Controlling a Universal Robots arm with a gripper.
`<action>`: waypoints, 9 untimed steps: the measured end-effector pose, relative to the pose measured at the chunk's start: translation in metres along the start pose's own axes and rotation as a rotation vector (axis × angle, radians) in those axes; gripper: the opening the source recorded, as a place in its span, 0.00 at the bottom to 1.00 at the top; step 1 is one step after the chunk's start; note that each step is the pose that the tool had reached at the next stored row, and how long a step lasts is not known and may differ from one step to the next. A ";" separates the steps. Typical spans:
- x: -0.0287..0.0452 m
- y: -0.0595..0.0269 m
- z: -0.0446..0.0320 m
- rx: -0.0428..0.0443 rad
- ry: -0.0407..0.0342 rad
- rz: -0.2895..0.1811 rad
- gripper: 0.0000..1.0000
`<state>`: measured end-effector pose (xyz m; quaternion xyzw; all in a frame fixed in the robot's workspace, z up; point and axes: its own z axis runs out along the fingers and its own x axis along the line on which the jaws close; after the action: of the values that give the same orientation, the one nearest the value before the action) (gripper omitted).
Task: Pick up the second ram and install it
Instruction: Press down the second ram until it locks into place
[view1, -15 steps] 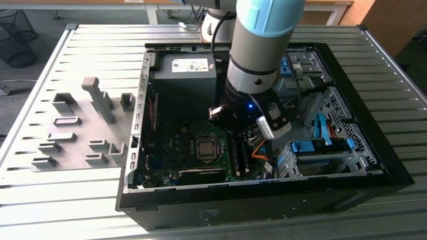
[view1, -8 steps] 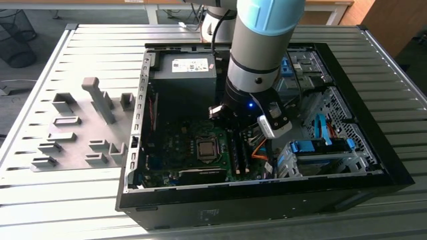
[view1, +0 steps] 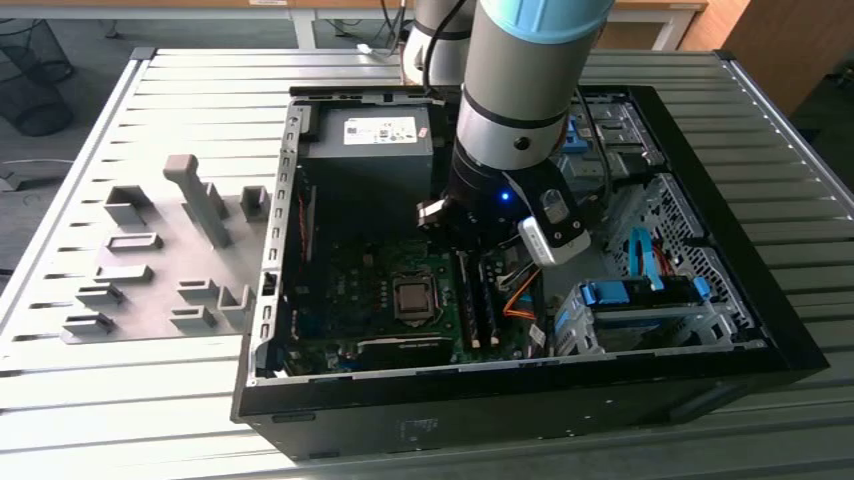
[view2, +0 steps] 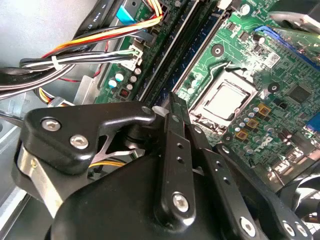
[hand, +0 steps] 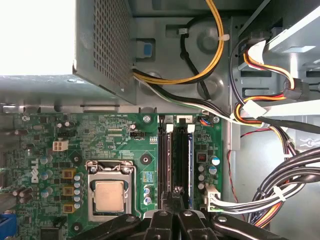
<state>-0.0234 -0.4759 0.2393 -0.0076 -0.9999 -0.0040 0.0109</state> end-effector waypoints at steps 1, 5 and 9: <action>0.0004 0.0000 -0.0002 0.0002 0.0001 0.000 0.11; 0.0007 0.0000 -0.0003 0.0002 0.0000 0.000 0.11; 0.0008 0.0000 -0.0003 0.0001 0.0000 0.000 0.11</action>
<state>-0.0242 -0.4759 0.2397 -0.0076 -0.9999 -0.0039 0.0110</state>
